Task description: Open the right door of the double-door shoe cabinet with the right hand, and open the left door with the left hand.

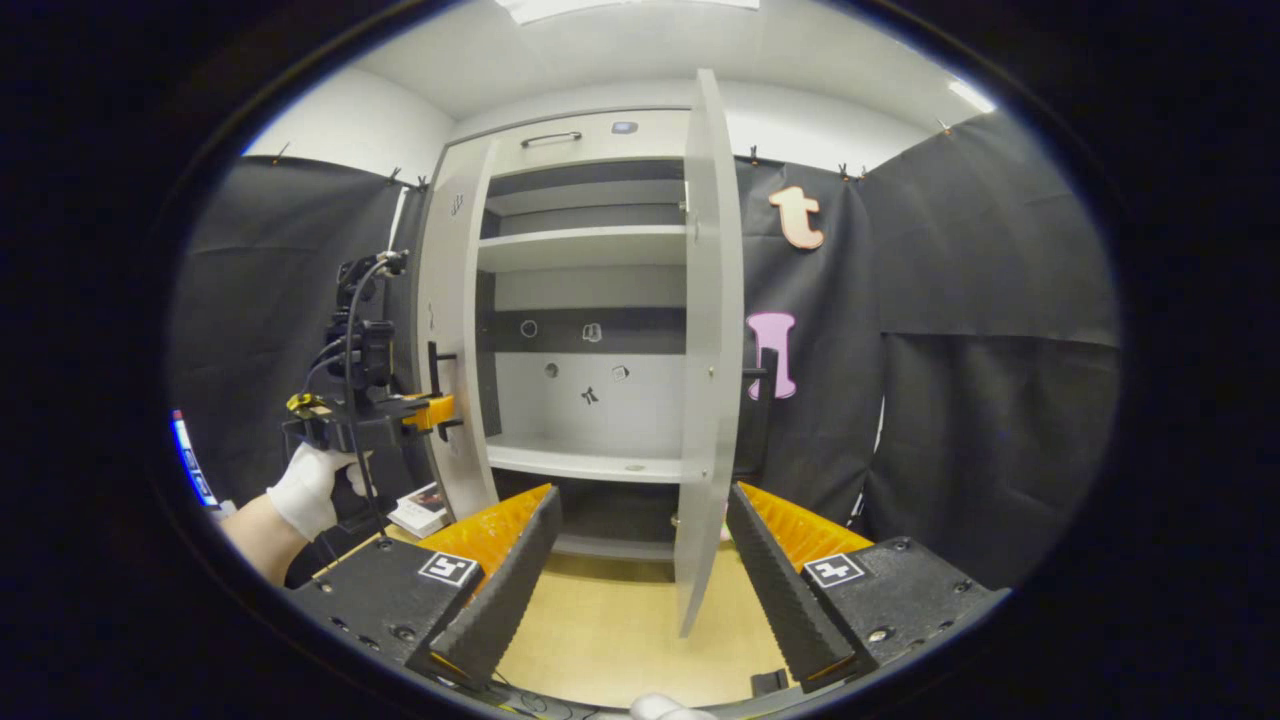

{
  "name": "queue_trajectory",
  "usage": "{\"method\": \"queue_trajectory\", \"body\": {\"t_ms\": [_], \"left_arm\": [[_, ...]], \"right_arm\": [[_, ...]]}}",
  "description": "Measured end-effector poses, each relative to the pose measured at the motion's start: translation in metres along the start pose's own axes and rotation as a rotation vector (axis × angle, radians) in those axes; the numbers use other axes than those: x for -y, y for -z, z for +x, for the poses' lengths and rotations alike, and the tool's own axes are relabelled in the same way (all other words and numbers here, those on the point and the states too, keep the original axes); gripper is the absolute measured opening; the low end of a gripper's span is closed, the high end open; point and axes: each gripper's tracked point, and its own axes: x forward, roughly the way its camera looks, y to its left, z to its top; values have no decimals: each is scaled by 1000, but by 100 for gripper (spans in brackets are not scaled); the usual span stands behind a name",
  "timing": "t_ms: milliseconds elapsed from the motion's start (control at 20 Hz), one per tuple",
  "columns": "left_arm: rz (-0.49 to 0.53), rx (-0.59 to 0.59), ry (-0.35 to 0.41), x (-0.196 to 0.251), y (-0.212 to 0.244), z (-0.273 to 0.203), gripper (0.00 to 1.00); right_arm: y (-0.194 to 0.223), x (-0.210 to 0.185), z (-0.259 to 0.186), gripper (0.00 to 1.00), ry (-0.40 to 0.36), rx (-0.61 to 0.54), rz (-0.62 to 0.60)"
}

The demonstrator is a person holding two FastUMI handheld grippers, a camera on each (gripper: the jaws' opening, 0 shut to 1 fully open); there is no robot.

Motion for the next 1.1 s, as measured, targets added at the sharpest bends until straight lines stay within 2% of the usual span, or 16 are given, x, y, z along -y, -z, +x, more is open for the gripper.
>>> {"method": "queue_trajectory", "body": {"t_ms": [250,700,750,800,900,950,1000,1050,1100], "left_arm": [[-4,-8,-19,-29,2,-27,1],[16,0,-124,-97,9,-63,0],[16,-1,-129,-103,10,-66,8],[18,4,-129,-109,9,-68,0],[41,10,-135,-120,8,-74,0],[55,9,-142,-127,8,-77,9],[63,7,-149,-133,9,-78,9],[60,11,-153,-139,8,-80,0],[53,13,-159,-147,8,-81,0]], "right_arm": [[0,-9,-2,100,-25,-2,3],[11,-51,-19,100,-72,-1,8],[10,-52,-20,100,-76,0,7],[9,-56,-20,100,-78,1,7],[9,-62,-18,100,-83,5,3],[9,-63,-17,100,-85,7,2],[8,-65,-17,100,-88,9,3],[7,-68,-17,100,-89,11,6],[5,-71,-18,100,-90,14,8]]}}
